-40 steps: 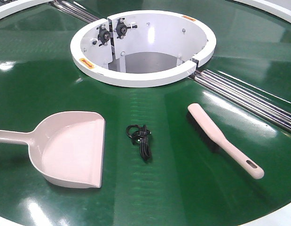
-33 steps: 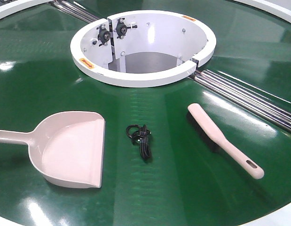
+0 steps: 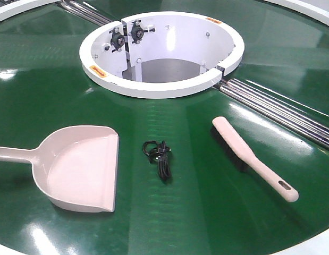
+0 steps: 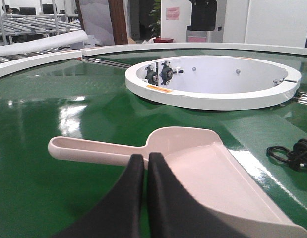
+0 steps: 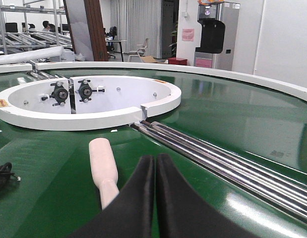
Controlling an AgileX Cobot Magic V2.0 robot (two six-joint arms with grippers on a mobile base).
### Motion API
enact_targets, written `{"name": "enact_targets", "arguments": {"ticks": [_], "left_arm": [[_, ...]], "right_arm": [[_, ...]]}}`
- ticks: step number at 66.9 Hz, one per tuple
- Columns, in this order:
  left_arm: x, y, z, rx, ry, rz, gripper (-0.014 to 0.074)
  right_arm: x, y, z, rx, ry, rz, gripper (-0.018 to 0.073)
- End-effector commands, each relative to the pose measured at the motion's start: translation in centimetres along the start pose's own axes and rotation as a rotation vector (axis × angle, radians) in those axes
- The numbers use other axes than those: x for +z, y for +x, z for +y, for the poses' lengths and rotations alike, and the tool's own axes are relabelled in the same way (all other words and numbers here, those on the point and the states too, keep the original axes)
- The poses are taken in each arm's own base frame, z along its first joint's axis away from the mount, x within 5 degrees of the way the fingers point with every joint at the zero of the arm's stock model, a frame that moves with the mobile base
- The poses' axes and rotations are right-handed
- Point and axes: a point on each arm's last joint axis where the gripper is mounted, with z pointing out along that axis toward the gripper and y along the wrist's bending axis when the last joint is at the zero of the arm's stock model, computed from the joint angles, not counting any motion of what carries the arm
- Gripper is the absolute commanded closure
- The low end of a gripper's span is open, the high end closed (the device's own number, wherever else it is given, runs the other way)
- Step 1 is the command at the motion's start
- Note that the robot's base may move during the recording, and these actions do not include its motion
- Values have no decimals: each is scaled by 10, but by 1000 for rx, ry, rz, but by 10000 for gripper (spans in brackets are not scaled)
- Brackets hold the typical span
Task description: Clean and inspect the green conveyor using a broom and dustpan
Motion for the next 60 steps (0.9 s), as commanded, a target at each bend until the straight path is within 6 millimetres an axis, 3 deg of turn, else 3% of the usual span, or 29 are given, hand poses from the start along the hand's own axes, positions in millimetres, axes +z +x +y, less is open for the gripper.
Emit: {"name": "enact_targets", "arguments": {"ticks": [1,49,60], "left_arm": [[-1,-4,0,-7,-7,-81,603],[-1,-6,0,-6,-7,-91,603],[-5,-26,2,-8,-13,-209,603]], "right_arm": [[-1,-6,0,-9,-2,-76,568],[-1,-6,0,-9,-2,-76,568],[-1,-6,0,-9,-2,-76,568]]}}
